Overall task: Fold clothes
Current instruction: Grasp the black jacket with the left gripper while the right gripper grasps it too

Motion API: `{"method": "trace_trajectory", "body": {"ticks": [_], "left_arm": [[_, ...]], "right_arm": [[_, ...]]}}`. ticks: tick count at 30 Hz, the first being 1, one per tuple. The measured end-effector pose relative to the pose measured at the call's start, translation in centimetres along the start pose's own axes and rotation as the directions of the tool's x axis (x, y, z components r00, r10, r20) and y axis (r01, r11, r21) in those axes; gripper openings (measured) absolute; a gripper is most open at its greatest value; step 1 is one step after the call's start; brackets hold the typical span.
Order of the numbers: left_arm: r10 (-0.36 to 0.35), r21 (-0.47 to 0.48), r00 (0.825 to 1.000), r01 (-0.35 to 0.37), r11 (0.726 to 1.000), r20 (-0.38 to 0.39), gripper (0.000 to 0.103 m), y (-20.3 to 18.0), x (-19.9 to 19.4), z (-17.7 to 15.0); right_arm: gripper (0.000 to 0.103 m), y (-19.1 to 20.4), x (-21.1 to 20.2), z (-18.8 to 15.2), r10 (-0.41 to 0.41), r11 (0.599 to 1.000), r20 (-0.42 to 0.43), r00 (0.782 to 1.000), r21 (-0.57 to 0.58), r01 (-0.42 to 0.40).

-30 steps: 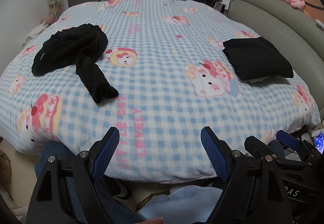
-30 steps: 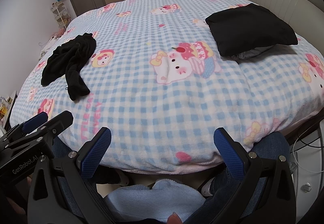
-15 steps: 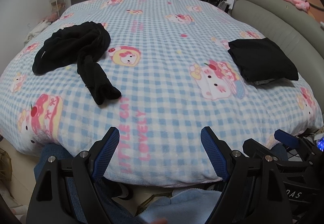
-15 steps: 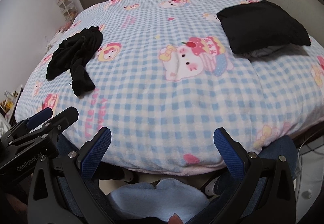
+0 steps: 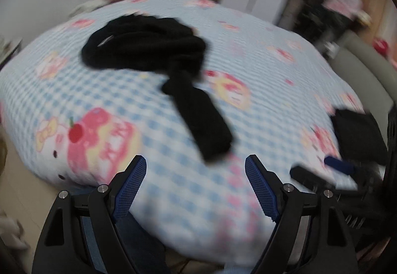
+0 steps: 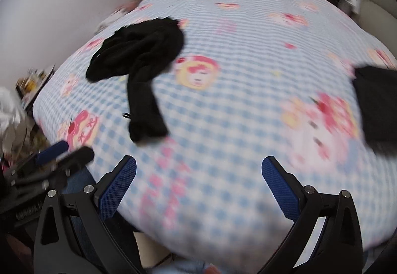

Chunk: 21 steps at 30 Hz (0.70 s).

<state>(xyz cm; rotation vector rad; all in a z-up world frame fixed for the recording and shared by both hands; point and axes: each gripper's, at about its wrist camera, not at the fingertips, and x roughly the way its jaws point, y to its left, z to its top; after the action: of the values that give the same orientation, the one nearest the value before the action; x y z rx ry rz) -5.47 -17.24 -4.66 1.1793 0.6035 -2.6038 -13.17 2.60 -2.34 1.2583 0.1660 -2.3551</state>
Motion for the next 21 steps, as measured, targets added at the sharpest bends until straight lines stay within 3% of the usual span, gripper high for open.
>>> {"method": "trace_trajectory", "body": {"ticks": [3,5,12,14,15,16,17,19,21], "left_arm": [[-0.048,-0.066,0.999,0.047,0.997,-0.019,0.077,2.0,3.4,1.6],[-0.093,-0.084,0.993,0.087,0.993,-0.072,0.075,2.4,6.0,2.4],[-0.283,-0.126,0.939,0.262,0.957,-0.197,0.074,1.5,13.4,3.9],[-0.306,-0.114,0.929,0.288,0.951,-0.209,0.07,0.6,14.7,4.1],[-0.312,-0.109,0.926,0.295,0.949,-0.215,0.053,0.2,15.2,4.1],[-0.32,-0.11,0.921,0.302,0.947,-0.222,0.043,-0.3,15.6,4.0],[-0.335,-0.122,0.912,0.315,0.941,-0.236,0.024,-0.8,16.0,4.0],[-0.366,-0.144,0.894,0.339,0.93,-0.259,0.019,-1.9,16.8,4.0],[-0.387,-0.133,0.888,0.365,0.922,-0.249,0.011,-3.3,16.2,3.8]], "right_arm": [[0.102,1.9,4.5,1.6,-0.013,0.998,-0.058,0.998,-0.056,0.009],[0.102,2.1,6.2,2.0,0.009,0.999,-0.068,0.998,-0.044,-0.012],[0.102,2.7,12.1,3.4,0.084,0.996,-0.104,0.991,0.0,-0.084],[0.086,2.9,13.8,3.8,0.105,0.994,-0.113,0.988,0.013,-0.105],[0.065,3.0,14.7,4.0,0.116,0.993,-0.118,0.986,0.019,-0.115],[0.051,2.9,15.0,4.1,0.117,0.993,-0.116,0.986,0.028,-0.114],[0.043,2.6,14.9,4.0,0.109,0.994,-0.111,0.988,0.038,-0.106],[0.032,2.5,14.7,3.8,0.101,0.995,-0.118,0.988,0.016,-0.1],[0.024,2.3,13.8,3.4,0.083,0.996,-0.108,0.991,-0.007,-0.085]]}}
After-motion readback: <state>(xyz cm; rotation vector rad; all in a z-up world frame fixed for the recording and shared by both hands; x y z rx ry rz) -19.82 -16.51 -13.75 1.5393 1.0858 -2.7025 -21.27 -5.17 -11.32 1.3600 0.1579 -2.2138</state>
